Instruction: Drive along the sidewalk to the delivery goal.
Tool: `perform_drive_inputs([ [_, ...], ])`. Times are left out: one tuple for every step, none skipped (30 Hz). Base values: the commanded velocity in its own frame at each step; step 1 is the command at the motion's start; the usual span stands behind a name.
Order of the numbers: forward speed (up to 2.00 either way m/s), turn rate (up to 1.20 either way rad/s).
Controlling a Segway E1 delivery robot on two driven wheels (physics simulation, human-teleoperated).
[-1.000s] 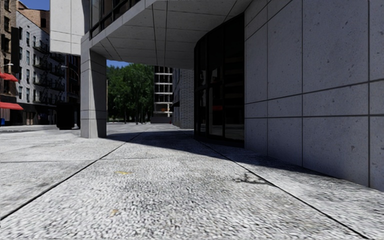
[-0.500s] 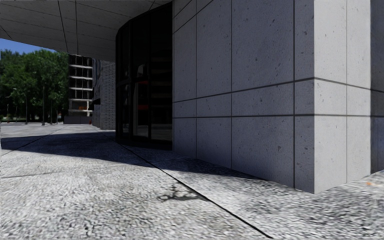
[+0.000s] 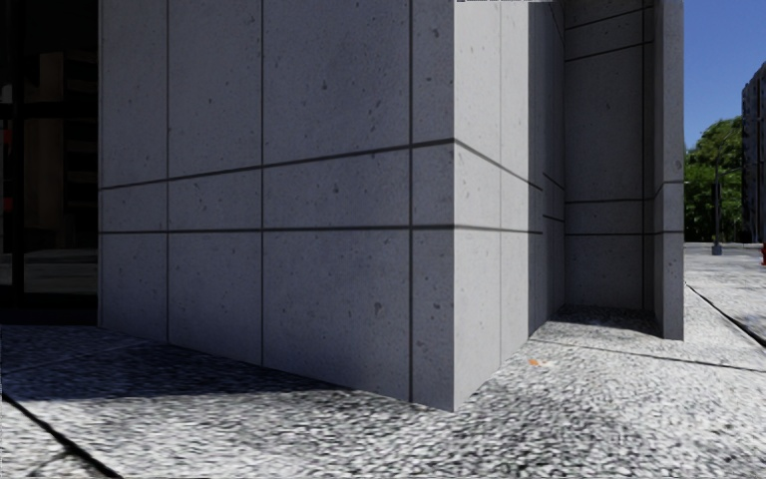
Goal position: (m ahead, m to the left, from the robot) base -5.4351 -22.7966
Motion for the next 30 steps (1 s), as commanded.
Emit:
perform_drive_inputs([
  [1.47, -1.00],
  [1.47, -1.00],
  [1.48, -1.00],
  [1.48, -1.00],
  [1.48, -1.00],
  [1.48, -1.00],
  [1.48, -1.00],
  [1.48, -1.00],
  [1.48, -1.02],
  [1.48, -1.05],
  [1.48, -1.05],
  [1.48, -1.10],
  [1.48, -1.12],
  [1.49, -1.13],
  [1.49, -1.13],
  [1.49, -1.13],
  [1.49, -1.13],
  [1.49, -1.13],
  [1.49, -1.20],
  [1.49, -1.20],
  [1.49, -1.20],
  [1.49, -1.20],
  [1.49, -1.19],
  [1.49, -1.13],
  [1.49, -1.09],
  [1.49, -1.09],
  [1.49, -1.09],
  [1.49, -1.08],
  [1.49, -1.08],
  [1.49, -1.06],
])
